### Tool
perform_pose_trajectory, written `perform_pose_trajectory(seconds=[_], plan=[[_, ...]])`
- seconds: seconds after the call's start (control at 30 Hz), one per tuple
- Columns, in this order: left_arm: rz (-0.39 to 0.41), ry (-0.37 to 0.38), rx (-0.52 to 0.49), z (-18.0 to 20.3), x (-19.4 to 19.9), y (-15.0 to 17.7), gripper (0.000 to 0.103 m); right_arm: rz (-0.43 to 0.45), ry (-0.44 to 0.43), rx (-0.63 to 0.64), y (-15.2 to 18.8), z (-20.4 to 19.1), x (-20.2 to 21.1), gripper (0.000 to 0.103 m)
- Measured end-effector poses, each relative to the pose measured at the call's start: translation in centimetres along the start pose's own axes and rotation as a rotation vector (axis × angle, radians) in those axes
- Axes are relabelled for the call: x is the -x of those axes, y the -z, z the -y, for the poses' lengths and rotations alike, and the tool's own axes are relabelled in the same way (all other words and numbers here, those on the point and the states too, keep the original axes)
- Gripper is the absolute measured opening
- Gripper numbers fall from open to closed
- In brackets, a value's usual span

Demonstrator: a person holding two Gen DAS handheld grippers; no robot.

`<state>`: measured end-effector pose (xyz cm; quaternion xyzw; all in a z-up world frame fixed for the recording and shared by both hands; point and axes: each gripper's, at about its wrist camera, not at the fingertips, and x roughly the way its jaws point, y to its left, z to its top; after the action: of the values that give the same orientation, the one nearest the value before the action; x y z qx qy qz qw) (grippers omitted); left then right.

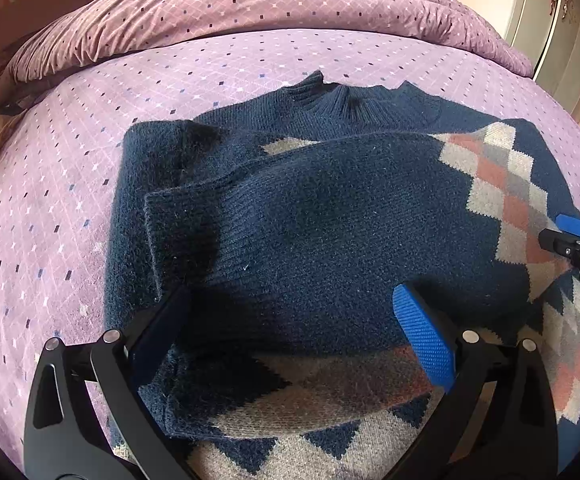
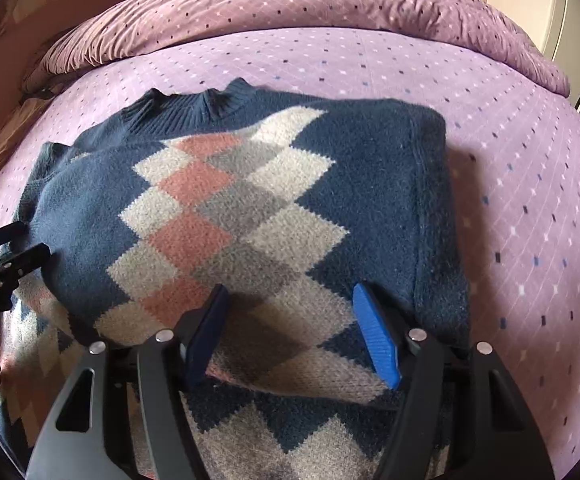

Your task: Fold small clothes

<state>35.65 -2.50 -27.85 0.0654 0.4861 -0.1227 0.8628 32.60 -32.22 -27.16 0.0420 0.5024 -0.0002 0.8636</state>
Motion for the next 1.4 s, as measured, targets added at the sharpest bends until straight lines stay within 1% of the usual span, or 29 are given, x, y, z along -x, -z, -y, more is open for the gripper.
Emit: perform_pose_trajectory(seconds=[0.27,0.33,0.4,0.47,0.6,0.73,0.8,0.83,0.87,0.9,0.93,0.97,1.0,1.03,1.1,1.17,1.23,1.3,1.4], plan=[[0.001,-0.008,-0.01,0.1,0.1,0.0,0.1,0.01,0.027,0.002,0.2,-0.4,-0.2,0.067],[0.006,-0.012,-0.004,0.0,0.9,0.3,0.1,0.006,0.028,0.004,0.2,-0.4,-0.2,0.067],[0.01,-0.033,-0.002,-0.1,1.6,0.7,0.1,0.005,0.031,0.01,0.1,-0.5,-0.2,0.068],[0.007,-0.03,0.01,-0.6,2.3,1.5,0.1,0.005,0.036,0.013,0.1,-0.6,-0.1,0.068],[0.038,0.004,0.048,-1.6,5.3,3.7,0.1,0.001,0.049,0.014,0.1,-0.8,-0.1,0.069],[0.081,-0.03,0.078,-2.6,10.3,7.6,0.1,0.016,0.064,0.028,0.2,-1.0,0.1,0.07],[0.097,-0.023,0.107,-3.1,12.3,9.4,0.1,0.037,0.074,0.028,0.6,-1.3,1.3,0.07],[0.106,-0.013,0.127,-3.4,13.3,10.5,0.1,0.069,0.08,0.042,1.5,-1.7,2.8,0.071],[0.109,0.004,0.133,-3.4,13.9,11.2,0.1,0.089,0.081,0.052,2.3,-2.0,3.9,0.076],[0.112,0.019,0.128,-3.2,14.4,11.9,0.1,0.102,0.075,0.061,3.5,-2.4,5.1,0.079],[0.114,0.026,0.112,-2.7,14.8,12.9,0.1,0.109,0.055,0.07,4.9,-2.9,6.3,0.079],[0.112,0.034,0.094,-2.1,14.9,13.7,0.1,0.113,0.019,0.097,6.9,-3.6,7.8,0.079],[0.106,0.052,0.076,-1.4,14.8,14.4,0.1,0.123,0.012,0.128,8.8,-4.4,9.0,0.079],[0.092,0.067,0.047,-0.3,14.7,15.6,0.1,0.133,0.013,0.162,11.4,-5.3,10.4,0.079],[0.06,0.053,-0.012,1.5,14.0,17.4,0.1,0.115,0.001,0.195,14.7,-6.3,11.8,0.079],[0.046,0.041,-0.029,2.2,13.9,18.8,0.1,0.095,0.02,0.215,18.2,-6.9,13.0,0.079],[0.053,0.042,-0.018,2.1,14.8,20.3,0.1,0.059,0.051,0.219,20.5,-6.6,13.2,0.079],[0.07,0.035,0.001,1.5,16.4,21.7,0.1,0.021,0.085,0.2,22.2,-5.4,13.3,0.079],[0.099,0.055,0.038,0.0,19.2,24.1,0.1,0.052,0.059,0.14,24.0,-4.0,15.1,0.079]])
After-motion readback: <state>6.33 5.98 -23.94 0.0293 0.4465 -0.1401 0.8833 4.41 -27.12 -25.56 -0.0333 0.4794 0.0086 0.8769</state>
